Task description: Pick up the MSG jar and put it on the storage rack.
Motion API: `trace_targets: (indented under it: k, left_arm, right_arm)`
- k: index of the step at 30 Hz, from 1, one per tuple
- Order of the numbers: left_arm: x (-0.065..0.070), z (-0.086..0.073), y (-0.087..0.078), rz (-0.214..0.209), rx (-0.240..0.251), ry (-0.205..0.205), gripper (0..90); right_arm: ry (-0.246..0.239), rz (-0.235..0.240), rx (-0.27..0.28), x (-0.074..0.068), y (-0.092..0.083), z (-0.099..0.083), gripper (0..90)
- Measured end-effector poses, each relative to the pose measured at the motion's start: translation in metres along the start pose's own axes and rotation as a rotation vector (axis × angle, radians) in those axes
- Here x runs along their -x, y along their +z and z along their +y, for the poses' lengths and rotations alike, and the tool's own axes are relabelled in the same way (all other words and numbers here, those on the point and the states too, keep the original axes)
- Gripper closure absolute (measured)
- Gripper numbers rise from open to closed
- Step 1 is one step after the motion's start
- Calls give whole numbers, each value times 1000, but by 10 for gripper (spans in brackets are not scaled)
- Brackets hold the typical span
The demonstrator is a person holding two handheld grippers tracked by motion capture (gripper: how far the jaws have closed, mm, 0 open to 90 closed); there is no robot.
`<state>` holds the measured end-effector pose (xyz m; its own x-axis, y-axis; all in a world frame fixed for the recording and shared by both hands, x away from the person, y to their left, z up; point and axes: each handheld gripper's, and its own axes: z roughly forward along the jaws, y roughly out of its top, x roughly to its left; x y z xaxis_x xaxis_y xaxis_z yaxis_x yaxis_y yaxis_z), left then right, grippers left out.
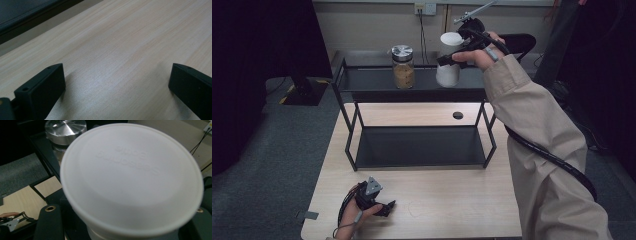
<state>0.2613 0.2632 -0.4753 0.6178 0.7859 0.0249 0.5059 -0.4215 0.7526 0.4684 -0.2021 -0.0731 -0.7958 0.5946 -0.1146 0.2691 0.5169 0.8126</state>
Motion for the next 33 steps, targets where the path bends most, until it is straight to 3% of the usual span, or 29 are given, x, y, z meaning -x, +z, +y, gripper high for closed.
trace_targets:
  k: [12,33]
  left_arm:
    - [0,0,0,-1,-1,0,0]
    - [0,0,0,-1,-1,0,0]
  right_arm:
    - [-1,-7,-7,5,16,0,344]
    - [35,-20,-1,8,20,-3,344]
